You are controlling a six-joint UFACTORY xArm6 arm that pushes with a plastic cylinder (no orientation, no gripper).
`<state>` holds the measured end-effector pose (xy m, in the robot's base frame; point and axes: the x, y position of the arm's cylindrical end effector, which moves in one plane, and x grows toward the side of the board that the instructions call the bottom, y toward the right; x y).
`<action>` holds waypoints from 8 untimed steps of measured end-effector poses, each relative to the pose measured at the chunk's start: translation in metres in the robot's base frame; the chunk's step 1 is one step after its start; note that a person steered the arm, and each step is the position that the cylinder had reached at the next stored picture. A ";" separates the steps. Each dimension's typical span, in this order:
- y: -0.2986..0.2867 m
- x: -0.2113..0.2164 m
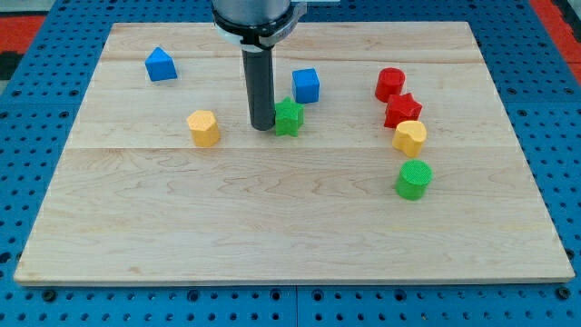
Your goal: Nudge the yellow hexagon down a bit
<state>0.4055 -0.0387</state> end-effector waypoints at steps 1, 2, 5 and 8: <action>0.011 -0.001; 0.011 -0.001; -0.085 0.080; -0.109 -0.009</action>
